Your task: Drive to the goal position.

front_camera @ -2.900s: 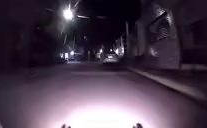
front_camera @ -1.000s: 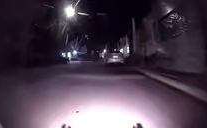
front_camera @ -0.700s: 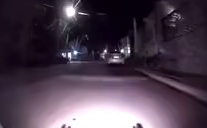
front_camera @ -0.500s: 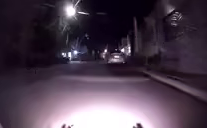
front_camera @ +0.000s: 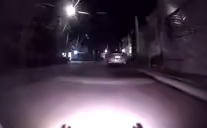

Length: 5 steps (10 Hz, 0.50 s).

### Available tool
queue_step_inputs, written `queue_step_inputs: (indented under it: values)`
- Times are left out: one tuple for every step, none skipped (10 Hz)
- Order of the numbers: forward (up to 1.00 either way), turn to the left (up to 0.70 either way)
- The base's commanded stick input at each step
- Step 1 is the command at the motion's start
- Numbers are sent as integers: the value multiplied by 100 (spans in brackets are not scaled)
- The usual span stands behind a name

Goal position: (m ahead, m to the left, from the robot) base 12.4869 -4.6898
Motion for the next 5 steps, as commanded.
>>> queue_step_inputs:
  values:
    - [60, 0]
    - [60, 0]
    - [60, 0]
    - [60, 0]
    - [60, 0]
